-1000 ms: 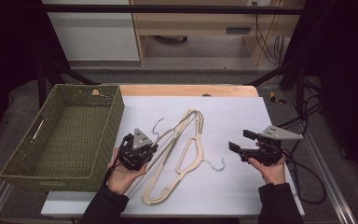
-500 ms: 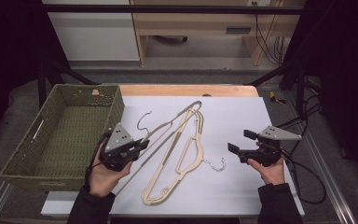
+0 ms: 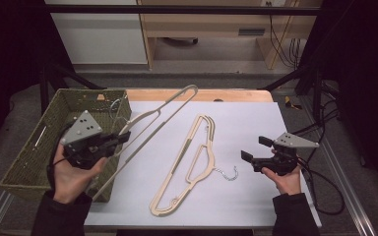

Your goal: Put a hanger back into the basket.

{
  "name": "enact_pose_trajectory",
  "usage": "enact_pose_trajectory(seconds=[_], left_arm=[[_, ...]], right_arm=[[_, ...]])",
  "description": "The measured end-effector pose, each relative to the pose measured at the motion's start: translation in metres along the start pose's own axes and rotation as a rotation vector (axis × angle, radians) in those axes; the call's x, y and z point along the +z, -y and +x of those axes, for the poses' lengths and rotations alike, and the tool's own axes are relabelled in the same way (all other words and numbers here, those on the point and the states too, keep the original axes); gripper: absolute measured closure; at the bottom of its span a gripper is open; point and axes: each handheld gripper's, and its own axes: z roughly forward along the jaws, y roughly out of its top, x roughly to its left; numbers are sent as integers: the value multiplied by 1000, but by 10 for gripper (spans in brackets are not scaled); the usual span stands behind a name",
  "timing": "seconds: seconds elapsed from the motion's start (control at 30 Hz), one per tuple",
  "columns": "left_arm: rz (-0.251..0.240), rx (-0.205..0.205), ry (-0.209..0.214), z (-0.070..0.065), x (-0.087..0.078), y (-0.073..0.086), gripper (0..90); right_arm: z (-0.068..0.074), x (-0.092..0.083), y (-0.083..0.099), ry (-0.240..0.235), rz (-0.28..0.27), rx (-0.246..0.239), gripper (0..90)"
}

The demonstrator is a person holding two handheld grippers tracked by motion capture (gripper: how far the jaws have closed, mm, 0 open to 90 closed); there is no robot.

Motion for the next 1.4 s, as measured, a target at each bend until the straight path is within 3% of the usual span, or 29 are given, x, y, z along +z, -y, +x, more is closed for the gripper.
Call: enact_pose_trajectory(seconds=[0.1,0.13,0.23,0.47,0.77,0.93,1.0,1.1,1.27,1.4], left_arm=[[1,-5,-7,21,-10,-8,857],[1,-5,-7,21,-10,-8,857],[28,-2,-22,38,-14,-12,857],[58,-6,-16,80,-18,-7,857],[107,-1,-60,119,-16,15,856],[108,-7,-77,138,-18,30,857],[115,-14,-104,150,-21,40,856],[101,-27,-121,158,-22,47,856],[114,-67,-145,172,-27,65,856],[129,-72,-163,178,-28,73,856]], right_arm=[[-1,-1,0,0,-7,-7,97],[-1,-1,0,0,-7,-7,97],[0,-2,-1,-1,-12,-2,92],[-1,-2,-1,1,-6,-6,85],[-1,-2,-1,2,-4,-8,84],[-1,-1,-1,3,-3,-6,81],[-1,-1,0,3,-3,-9,80],[-1,-1,-1,8,-5,-4,79],[-1,-1,-1,9,-4,-3,77],[-1,-1,0,8,0,-5,75]])
